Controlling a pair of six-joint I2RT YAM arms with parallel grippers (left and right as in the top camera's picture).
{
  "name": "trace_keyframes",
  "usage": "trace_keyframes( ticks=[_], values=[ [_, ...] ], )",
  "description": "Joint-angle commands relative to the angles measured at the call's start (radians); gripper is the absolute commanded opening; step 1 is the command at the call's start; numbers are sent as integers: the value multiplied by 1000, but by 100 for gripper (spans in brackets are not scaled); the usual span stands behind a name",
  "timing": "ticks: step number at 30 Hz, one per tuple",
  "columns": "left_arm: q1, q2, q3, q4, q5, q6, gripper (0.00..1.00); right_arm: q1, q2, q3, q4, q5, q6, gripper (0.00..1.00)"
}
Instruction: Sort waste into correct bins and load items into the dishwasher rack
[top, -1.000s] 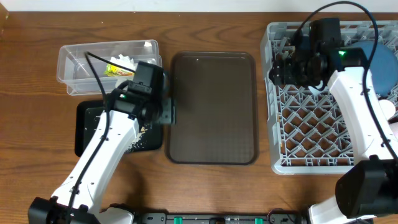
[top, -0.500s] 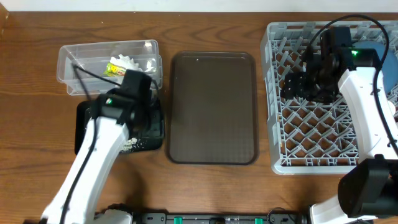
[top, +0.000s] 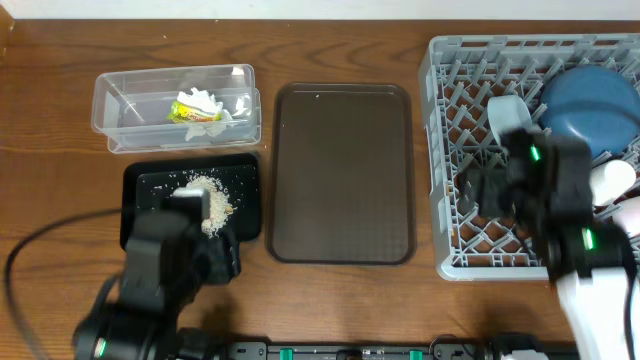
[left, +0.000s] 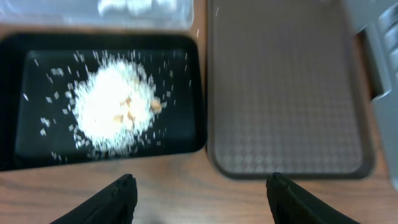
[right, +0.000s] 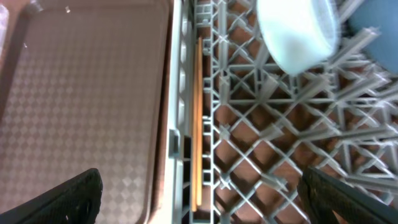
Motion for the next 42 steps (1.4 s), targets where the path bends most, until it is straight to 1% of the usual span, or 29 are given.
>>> trace_keyframes(
  ticks=[1,5,8,14,21,31,36,42],
  values=[
    [3,-74,-6,17,-16,-16,70,13,-143,-98,11,64,17,99],
    [3,-117,-6,25,-16,-16,70,13,-290,-166,6,61,17,99],
    [3,-116,-6,24,-16,-16,70,13,-343,-182,-26,61,17,99],
    [3,-116,-6,23,-16,-16,70,13,-354,-182,-115,61,17,99],
    [3,-116,-6,23,-16,-16,70,13,-354,-182,-172,61,17,99],
    [3,-116,-6,23,-16,-16,70,18,-362,-182,-173,61,17,99],
    [3,-116,-6,23,-16,-16,70,25,-446,-184,-180,84,2,99],
    [3,-116,-6,23,-16,-16,70,25,-593,-229,-119,85,1,99]
  ],
)
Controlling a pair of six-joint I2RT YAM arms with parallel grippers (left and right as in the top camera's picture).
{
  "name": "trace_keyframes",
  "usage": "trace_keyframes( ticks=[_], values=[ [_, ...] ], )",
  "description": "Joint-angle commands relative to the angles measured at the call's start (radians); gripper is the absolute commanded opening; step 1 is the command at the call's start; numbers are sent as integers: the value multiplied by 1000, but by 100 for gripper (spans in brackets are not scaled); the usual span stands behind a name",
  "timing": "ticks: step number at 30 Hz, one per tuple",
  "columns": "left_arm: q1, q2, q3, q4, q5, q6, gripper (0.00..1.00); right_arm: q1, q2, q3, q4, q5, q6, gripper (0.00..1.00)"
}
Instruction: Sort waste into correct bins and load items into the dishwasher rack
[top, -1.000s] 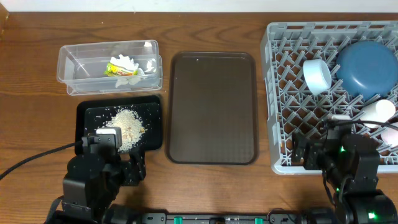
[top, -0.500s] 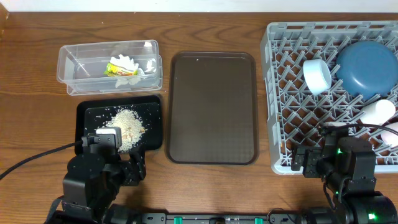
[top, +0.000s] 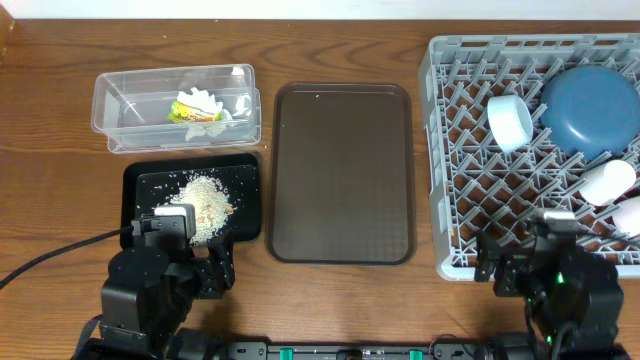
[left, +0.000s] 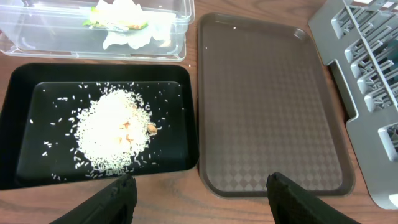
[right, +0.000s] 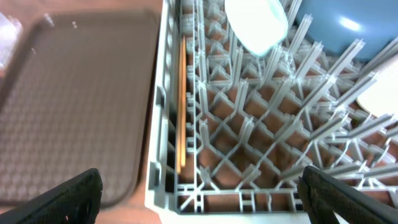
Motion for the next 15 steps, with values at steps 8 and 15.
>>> trace_keyframes(
  ticks=[8,15],
  values=[
    [3,-2,-6,-1,-16,-8,70,24,-283,-328,385,13,-14,99],
    [3,-2,-6,-1,-16,-8,70,24,-366,-572,747,14,-15,99]
  ],
)
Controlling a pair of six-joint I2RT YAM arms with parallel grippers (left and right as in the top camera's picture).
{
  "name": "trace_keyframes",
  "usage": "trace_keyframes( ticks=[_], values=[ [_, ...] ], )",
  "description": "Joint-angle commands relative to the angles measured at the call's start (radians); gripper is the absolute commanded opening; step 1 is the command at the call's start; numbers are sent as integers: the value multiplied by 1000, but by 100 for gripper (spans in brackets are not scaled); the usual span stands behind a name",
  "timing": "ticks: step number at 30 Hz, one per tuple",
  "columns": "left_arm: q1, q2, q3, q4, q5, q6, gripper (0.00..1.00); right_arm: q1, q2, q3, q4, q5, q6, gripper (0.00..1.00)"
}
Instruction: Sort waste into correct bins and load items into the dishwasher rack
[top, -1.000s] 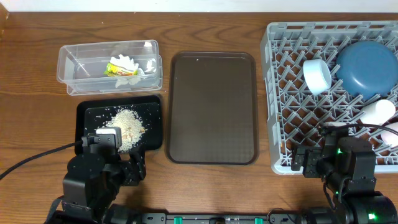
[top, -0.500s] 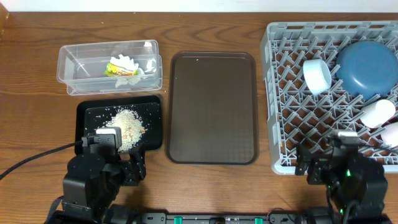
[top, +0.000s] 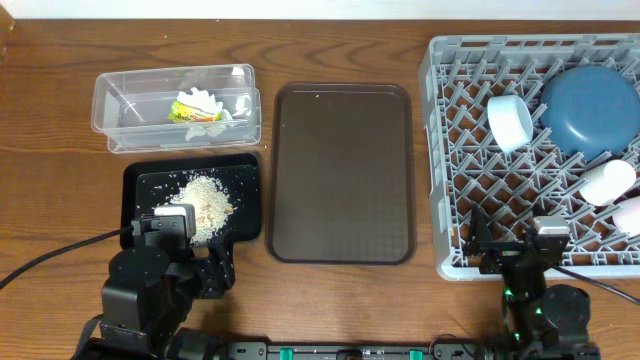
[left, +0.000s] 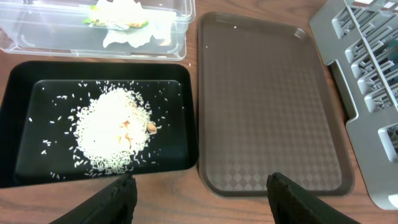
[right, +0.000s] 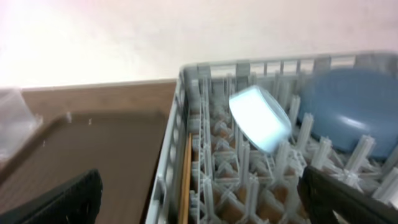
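The grey dishwasher rack (top: 446, 150) at the right holds a white cup (top: 510, 122), a blue bowl (top: 592, 108) and white items (top: 610, 182) at its right edge. Wooden chopsticks (right: 186, 177) lie along its left wall. A clear bin (top: 120, 110) holds crumpled paper waste (top: 200, 106). A black tray (top: 140, 205) carries a heap of rice (left: 115, 129). My left gripper (left: 200, 190) is open over bare wood in front of the trays. My right gripper (right: 200, 186) is open at the rack's front edge, holding nothing.
A brown serving tray (top: 343, 170) with nothing on it lies in the middle between the black tray and the rack. A cable (top: 40, 255) runs across the table at the front left. The back wall shows in the right wrist view.
My right arm has drawn further back to the front edge and its camera has tipped up, so the wall now shows. The left arm and all objects are where they were.
First my right gripper was open over the rack near the white cup, and my left was low over the black tray's front edge. Then both had withdrawn toward the table's front. Now both are open and empty at the front edge.
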Motion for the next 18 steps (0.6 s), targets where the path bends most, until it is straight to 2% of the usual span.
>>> trace_keyframes(
  ticks=[1,6,11,13,18],
  values=[
    [3,-2,-3,-1,-16,-1,70,24,-27,-95,121,11,-7,99],
    [3,-2,-3,-1,-16,-1,70,24,-55,-212,308,21,-28,99],
    [3,-2,-3,-1,-16,-1,70,24,-56,-216,250,21,-98,99],
    [3,-2,-3,-1,-16,-1,70,24,-56,-216,200,15,-98,99],
    [3,-2,-3,-1,-16,-1,70,24,-56,-216,204,6,-97,99]
  ],
)
